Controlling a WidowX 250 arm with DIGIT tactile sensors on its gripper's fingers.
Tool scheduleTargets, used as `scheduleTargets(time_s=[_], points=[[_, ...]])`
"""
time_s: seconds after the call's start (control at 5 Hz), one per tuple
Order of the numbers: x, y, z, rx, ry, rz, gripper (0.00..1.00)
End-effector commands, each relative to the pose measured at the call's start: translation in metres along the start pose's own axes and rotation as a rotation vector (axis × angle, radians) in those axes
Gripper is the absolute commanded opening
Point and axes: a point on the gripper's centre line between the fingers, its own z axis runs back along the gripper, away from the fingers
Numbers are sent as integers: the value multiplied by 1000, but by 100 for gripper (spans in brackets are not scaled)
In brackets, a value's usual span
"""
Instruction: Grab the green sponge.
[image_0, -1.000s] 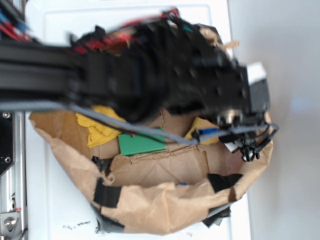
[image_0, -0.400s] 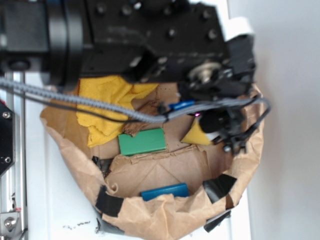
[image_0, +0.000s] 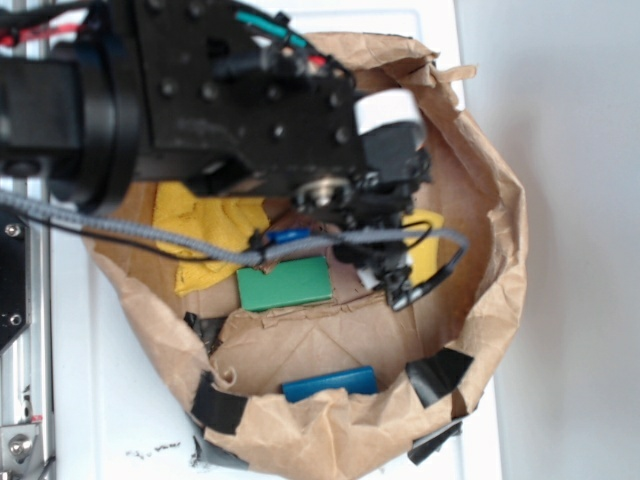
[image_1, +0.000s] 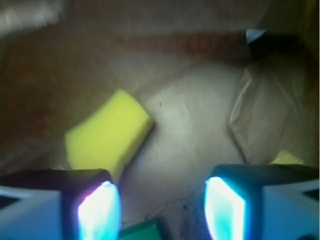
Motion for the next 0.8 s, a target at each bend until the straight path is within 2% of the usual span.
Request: scheduleTargets(time_s=[0.0, 0.2, 0.4, 0.6], points=[[8, -30, 1, -118, -79, 30, 100], [7, -37, 0, -84, -77, 47, 100], [6, -35, -16, -8, -147, 40, 100], [32, -41, -48, 57, -172, 31, 100]])
